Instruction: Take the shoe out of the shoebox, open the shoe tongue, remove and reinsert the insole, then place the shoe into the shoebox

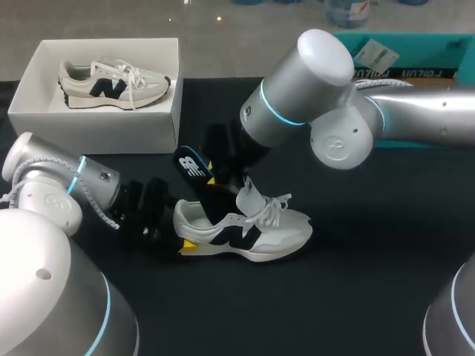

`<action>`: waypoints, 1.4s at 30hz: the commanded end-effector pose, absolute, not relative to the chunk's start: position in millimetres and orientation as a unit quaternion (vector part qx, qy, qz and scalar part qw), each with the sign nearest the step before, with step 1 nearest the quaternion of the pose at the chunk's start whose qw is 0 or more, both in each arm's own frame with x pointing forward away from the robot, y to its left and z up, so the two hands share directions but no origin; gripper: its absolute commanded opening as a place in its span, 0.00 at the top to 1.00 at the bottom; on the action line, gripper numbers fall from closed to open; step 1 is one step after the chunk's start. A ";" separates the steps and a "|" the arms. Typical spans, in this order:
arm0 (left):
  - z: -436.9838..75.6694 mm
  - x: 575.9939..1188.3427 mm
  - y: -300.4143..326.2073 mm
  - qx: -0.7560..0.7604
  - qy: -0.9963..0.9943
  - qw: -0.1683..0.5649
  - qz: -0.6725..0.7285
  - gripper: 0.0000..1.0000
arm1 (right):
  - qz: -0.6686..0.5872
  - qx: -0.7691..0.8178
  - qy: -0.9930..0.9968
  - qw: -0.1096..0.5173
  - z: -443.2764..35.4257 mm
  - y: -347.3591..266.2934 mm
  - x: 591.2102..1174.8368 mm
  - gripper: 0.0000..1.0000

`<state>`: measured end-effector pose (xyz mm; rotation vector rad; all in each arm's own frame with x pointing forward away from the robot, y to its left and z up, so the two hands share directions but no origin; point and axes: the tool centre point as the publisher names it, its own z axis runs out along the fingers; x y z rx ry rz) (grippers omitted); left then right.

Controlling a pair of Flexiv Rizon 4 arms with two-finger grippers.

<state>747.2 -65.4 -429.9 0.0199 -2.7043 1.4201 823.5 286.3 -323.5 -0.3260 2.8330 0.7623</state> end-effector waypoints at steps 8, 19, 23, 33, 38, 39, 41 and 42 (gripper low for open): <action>-435.2 746.5 -66.2 0.006 -0.885 0.044 0.463 1.00 | 0.300 -0.109 0.944 0.079 -326.2 284.9 813.4 0.65; -435.2 746.5 -66.2 0.006 -0.885 0.044 0.463 1.00 | 0.357 -0.058 0.932 0.023 -331.0 281.5 812.8 0.59; -435.2 746.5 -66.2 0.006 -0.885 0.044 0.463 1.00 | 0.372 -0.042 0.927 0.002 -336.1 283.7 811.8 0.60; -435.2 746.5 -66.2 0.006 -0.885 0.044 0.463 1.00 | 0.363 -0.011 0.931 -0.041 -331.1 285.0 809.6 0.69; -435.2 746.5 -66.2 0.006 -0.885 0.044 0.463 1.00 | 0.352 -0.011 0.935 -0.049 -323.7 285.5 812.0 0.89; -435.2 746.5 -66.2 0.006 -0.885 0.044 0.463 1.00 | 0.351 -0.013 0.935 -0.051 -322.9 286.1 812.7 0.98; -435.2 746.5 -66.2 0.006 -0.885 0.044 0.463 1.00 | 0.348 -0.016 0.936 -0.056 -321.6 287.0 813.8 1.00; -435.2 746.5 -66.2 0.006 -0.885 0.044 0.463 1.00 | 0.348 -0.016 0.936 -0.057 -321.6 287.5 814.2 1.00</action>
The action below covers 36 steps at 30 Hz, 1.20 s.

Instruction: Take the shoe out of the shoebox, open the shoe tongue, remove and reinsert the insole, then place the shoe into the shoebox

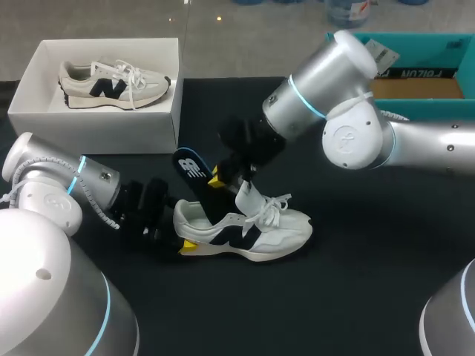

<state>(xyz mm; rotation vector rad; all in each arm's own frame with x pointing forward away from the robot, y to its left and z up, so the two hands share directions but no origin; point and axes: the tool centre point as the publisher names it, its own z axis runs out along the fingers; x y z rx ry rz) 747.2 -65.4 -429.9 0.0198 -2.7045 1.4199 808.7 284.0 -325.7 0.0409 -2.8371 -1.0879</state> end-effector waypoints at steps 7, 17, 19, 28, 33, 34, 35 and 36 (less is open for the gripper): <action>-435.2 746.5 -66.2 0.006 -0.885 0.044 0.463 1.00 | -0.352 0.033 -0.934 0.056 -317.2 293.6 823.3 1.00; -435.2 746.5 -66.2 0.006 -0.885 0.044 0.463 1.00 | -0.367 0.067 -0.927 0.030 -285.4 298.6 847.6 1.00; -435.2 746.5 -66.2 0.006 -0.885 0.044 0.463 1.00 | -0.380 0.068 -0.922 0.021 -277.2 296.2 852.2 1.00; -435.2 746.5 -66.2 0.006 -0.885 0.044 0.463 1.00 | -0.404 0.070 -0.912 0.003 -262.4 292.8 859.9 1.00; -435.2 746.5 -66.2 0.006 -0.885 0.044 0.463 1.00 | -0.404 0.070 -0.912 0.003 -262.4 292.8 859.9 1.00; -435.2 746.5 -66.2 0.006 -0.885 0.044 0.463 1.00 | -0.404 0.070 -0.912 0.003 -262.4 292.8 859.9 1.00; -435.2 746.5 -66.2 0.006 -0.885 0.044 0.463 1.00 | -0.404 0.070 -0.912 0.003 -262.4 292.8 859.9 1.00; -435.2 746.5 -66.2 0.006 -0.885 0.044 0.463 1.00 | -0.404 0.070 -0.912 0.003 -262.4 292.8 859.9 1.00</action>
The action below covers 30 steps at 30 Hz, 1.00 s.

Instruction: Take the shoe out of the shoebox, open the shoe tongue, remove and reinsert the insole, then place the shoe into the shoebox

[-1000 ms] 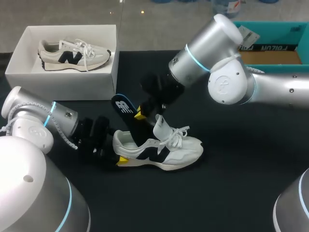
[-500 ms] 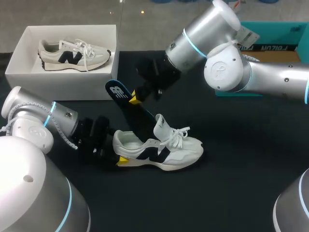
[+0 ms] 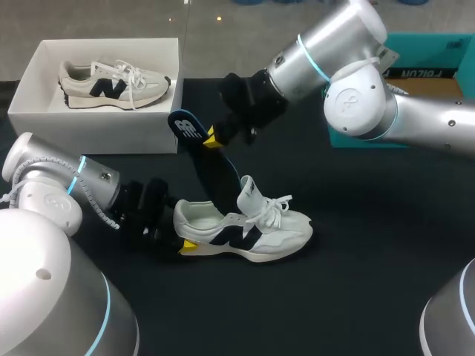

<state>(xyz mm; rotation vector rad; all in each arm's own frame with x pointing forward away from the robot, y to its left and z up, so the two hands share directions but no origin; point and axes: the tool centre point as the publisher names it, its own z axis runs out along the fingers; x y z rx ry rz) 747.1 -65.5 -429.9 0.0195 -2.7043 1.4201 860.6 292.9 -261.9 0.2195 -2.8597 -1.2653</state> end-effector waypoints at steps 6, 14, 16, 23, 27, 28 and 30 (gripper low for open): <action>-435.2 746.5 -66.2 0.006 -0.885 0.044 0.463 1.00 | -0.404 0.070 -0.912 0.003 -262.4 292.8 859.9 1.00; -435.2 746.5 -66.2 0.006 -0.885 0.044 0.463 1.00 | -0.404 0.070 -0.912 0.003 -262.4 292.8 859.9 1.00; -435.2 746.5 -66.2 0.006 -0.885 0.044 0.463 1.00 | -0.404 0.070 -0.912 0.003 -262.4 292.8 859.9 1.00; -435.2 746.5 -66.2 0.006 -0.885 0.044 0.463 1.00 | -0.475 0.070 -0.877 0.007 -228.3 280.3 861.3 1.00; -435.2 746.5 -66.2 0.006 -0.885 0.044 0.463 1.00 | -0.502 0.072 -0.862 0.016 -205.7 274.4 860.1 1.00; -435.2 746.5 -66.2 0.006 -0.885 0.044 0.463 1.00 | -0.503 0.068 -0.862 0.017 -200.0 272.5 859.5 1.00; -435.2 746.5 -66.2 0.006 -0.885 0.044 0.463 1.00 | -0.519 0.067 -0.852 0.017 -188.6 268.3 858.2 1.00</action>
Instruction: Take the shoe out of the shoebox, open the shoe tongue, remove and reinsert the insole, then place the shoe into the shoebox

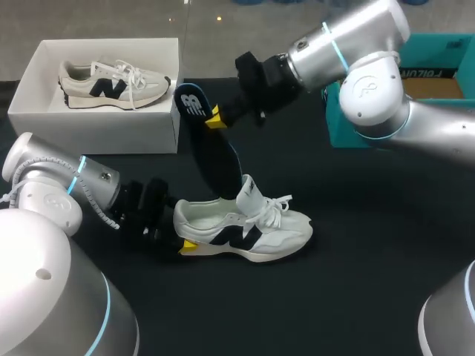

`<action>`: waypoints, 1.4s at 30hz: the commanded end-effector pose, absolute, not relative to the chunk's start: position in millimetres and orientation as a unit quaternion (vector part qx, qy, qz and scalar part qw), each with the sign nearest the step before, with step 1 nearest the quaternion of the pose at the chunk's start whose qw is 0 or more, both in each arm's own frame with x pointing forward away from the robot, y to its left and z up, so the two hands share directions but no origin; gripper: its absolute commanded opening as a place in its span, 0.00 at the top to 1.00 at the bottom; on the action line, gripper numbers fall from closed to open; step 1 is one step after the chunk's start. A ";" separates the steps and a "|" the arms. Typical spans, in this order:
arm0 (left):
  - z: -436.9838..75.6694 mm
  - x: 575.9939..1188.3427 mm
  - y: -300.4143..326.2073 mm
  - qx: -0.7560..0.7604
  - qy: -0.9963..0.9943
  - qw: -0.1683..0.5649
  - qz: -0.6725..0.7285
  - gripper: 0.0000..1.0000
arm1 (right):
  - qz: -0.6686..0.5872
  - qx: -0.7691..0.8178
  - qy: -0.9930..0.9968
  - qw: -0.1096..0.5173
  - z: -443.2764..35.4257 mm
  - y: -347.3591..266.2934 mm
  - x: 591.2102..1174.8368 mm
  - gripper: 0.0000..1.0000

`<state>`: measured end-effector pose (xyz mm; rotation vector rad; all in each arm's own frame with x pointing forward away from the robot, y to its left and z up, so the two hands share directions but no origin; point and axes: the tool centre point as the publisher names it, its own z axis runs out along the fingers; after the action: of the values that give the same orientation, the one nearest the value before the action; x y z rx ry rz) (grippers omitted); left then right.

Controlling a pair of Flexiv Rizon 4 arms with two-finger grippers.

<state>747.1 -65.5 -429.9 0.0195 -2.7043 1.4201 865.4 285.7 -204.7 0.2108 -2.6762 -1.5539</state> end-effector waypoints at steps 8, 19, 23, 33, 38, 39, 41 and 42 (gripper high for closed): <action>-435.2 746.5 -66.2 0.006 -0.885 0.044 0.463 1.00 | -0.536 0.049 -0.842 0.041 -150.7 250.4 848.4 1.00; -435.2 746.5 -66.2 0.006 -0.885 0.044 0.463 1.00 | -0.549 0.037 -0.833 0.055 -116.2 216.9 818.7 1.00; -435.2 746.5 -66.2 0.006 -0.885 0.044 0.463 1.00 | -0.549 0.025 -0.834 0.047 -107.3 203.7 804.2 1.00; -435.2 746.5 -66.2 0.006 -0.885 0.044 0.463 1.00 | -0.562 -0.035 -0.824 0.056 -98.2 179.7 770.4 1.00; -435.2 746.5 -66.2 0.006 -0.885 0.044 0.463 1.00 | -0.563 -0.059 -0.821 0.074 -96.7 170.2 756.2 1.00; -435.2 746.5 -66.2 0.006 -0.885 0.044 0.463 1.00 | -0.566 -0.063 -0.818 0.078 -95.9 167.5 753.0 1.00; -435.2 746.5 -66.2 0.006 -0.885 0.044 0.463 1.00 | -0.564 -0.067 -0.819 0.078 -95.5 163.8 749.5 1.00; -435.2 746.5 -66.2 0.006 -0.885 0.044 0.463 1.00 | -0.562 -0.060 -0.822 0.069 -94.1 161.5 748.8 1.00</action>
<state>747.1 -65.5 -430.0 0.0196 -2.7043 1.4199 760.6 171.7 -96.6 -0.1634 -2.4323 -1.6710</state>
